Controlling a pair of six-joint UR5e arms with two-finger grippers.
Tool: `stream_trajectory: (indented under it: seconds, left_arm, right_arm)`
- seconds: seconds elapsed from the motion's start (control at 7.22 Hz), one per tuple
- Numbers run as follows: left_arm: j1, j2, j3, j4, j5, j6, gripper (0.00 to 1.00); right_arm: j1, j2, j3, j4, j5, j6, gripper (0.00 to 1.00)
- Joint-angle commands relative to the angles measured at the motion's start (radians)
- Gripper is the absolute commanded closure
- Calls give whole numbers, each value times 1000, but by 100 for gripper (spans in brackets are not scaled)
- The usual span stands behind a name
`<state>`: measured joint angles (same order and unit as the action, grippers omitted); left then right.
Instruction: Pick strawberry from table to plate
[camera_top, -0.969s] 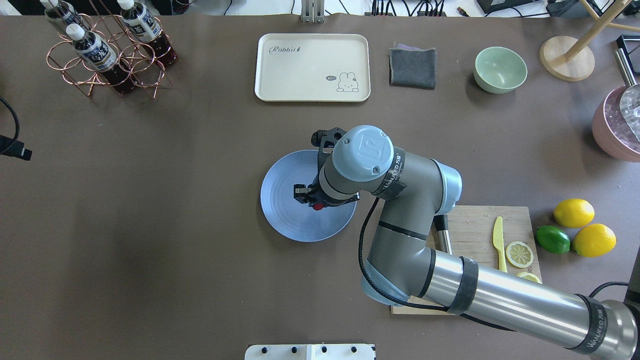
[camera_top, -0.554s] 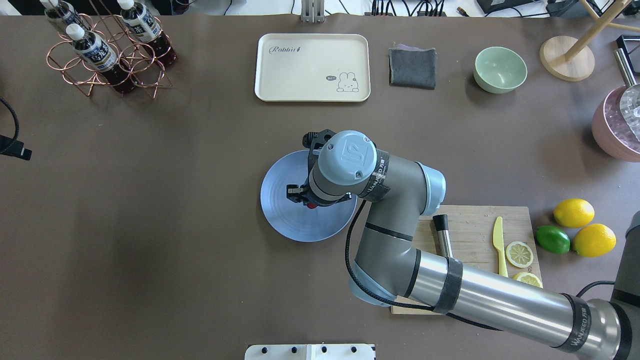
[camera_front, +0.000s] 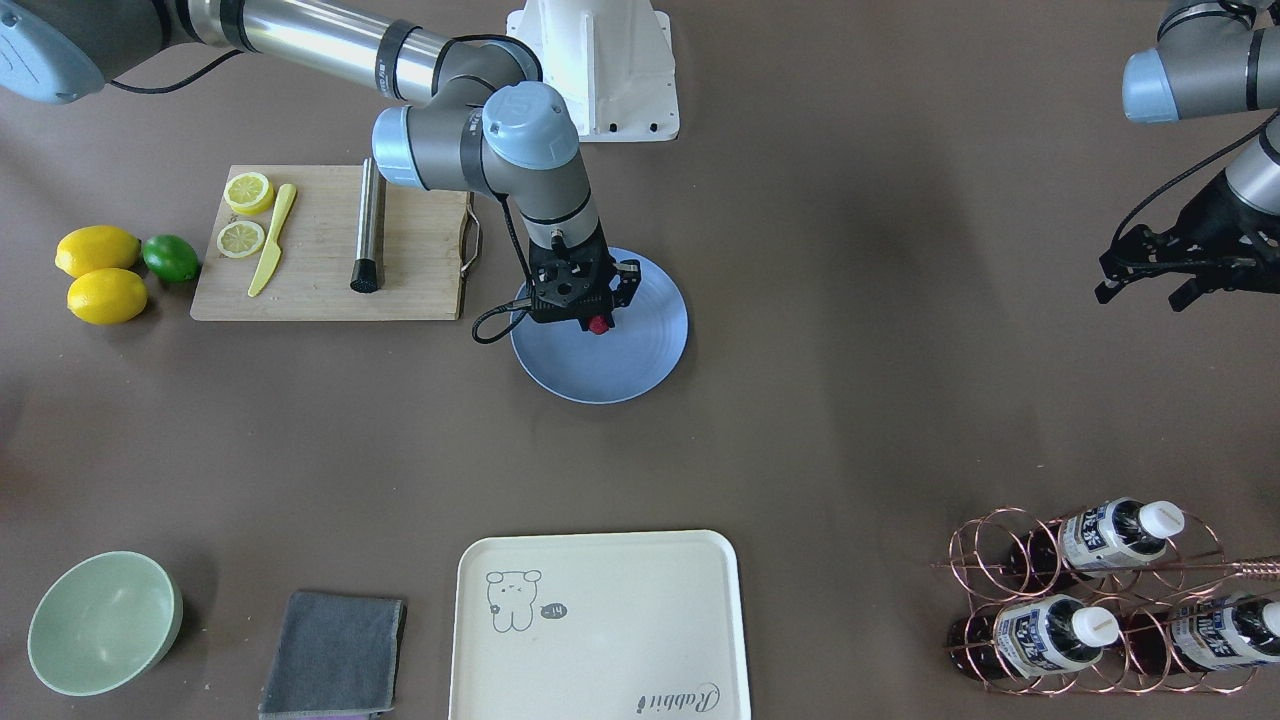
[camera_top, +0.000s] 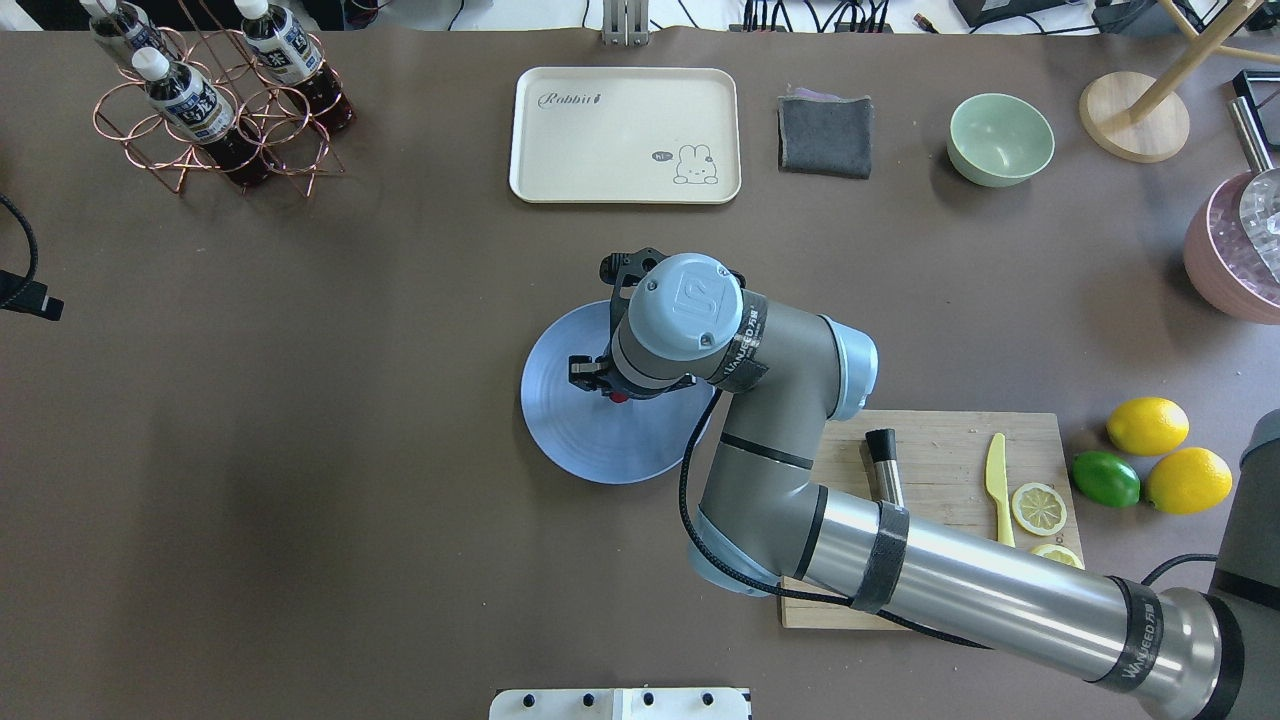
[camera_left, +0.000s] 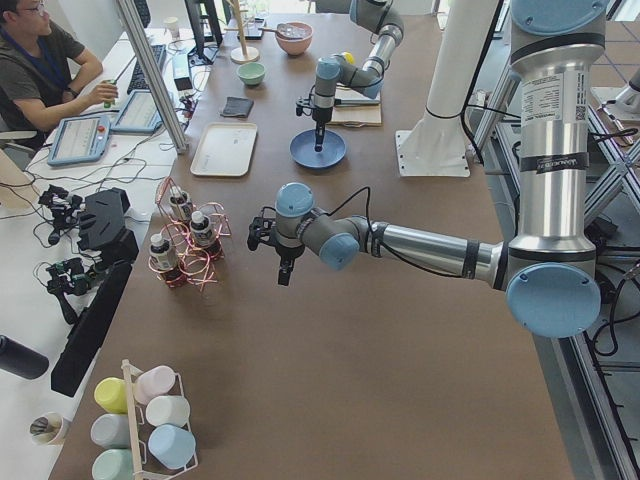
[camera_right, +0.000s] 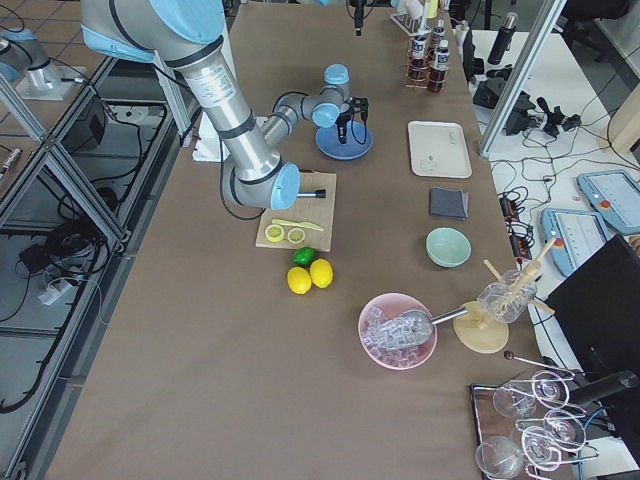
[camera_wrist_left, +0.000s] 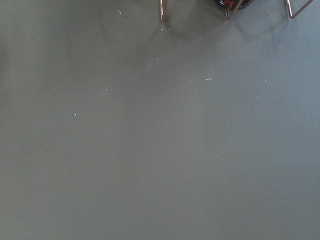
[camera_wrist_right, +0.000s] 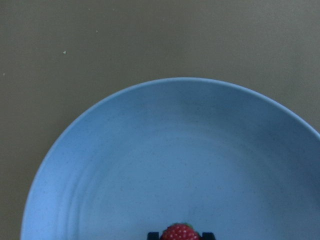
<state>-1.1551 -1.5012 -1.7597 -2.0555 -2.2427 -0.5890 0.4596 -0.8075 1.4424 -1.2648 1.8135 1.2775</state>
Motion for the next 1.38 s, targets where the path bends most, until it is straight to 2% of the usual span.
stream_trajectory:
  seconds: [0.0,0.14,0.42,0.55,0.69,0.83,1.11,1.25]
  left_arm:
    - [0,-1,3,0,0,0,3]
    - [0,-1,2,0,0,0,3]
    - [0,-1,0,5,0,-2,3]
    - [0,-5,-1,8,-8,-2,3]
    - [-9,-4,0,8,-26,-2,3]
    - [-32,-2,0,9,-29,-2,3]
    - [-83,-5,-14,49,-46,35,3]
    - [-168,-8,-15,145,-95,170,3]
  right_arm:
    - [4,1,-10,-1,0,2,33]
    - [2,4,-19,1,0,2,2]
    - [20,7,1,1,15,5,1]
    - [75,5,15,-14,94,5,1]
    - [171,-25,65,-65,213,-9,1]
    - [264,-83,138,-123,290,-65,1]
    - [463,-265,223,-159,438,-369,1]
    - [581,-357,231,-157,505,-547,1]
